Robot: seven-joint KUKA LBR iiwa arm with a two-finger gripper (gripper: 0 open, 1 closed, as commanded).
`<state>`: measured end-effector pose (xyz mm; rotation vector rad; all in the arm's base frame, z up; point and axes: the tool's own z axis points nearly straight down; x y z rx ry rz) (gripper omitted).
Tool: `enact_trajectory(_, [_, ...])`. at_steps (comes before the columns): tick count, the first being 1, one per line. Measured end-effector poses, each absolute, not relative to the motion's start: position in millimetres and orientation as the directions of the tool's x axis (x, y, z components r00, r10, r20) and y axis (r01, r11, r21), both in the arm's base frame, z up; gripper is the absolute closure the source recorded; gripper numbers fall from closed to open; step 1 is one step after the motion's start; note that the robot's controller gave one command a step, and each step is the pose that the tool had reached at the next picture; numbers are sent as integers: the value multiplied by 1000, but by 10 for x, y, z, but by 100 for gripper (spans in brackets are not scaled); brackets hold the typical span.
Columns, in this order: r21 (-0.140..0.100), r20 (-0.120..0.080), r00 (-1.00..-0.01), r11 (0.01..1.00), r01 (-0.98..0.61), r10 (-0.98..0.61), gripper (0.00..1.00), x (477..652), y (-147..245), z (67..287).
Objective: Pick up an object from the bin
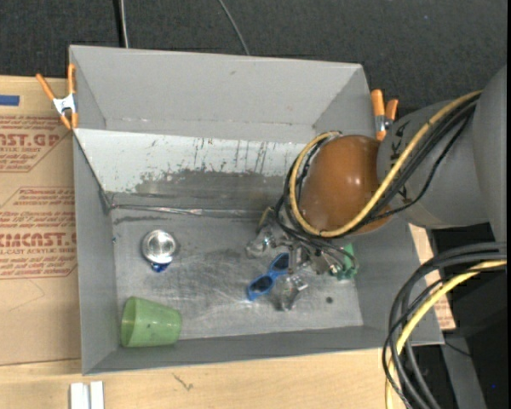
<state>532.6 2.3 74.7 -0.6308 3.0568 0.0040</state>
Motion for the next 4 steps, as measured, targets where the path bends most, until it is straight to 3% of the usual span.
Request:
enact_trajectory(1, [-12,-17,-875,875,-484,-484,0,5324,117,750])
enact_trajectory(2, [-8,-20,-873,873,-487,-487,100,5332,157,777])
enact_trajectory(3, [-2,-5,-873,873,-487,-487,100,5349,168,1010])
enact_trajectory(4, [-3,-7,-873,873,-487,-487,100,5365,180,1618])
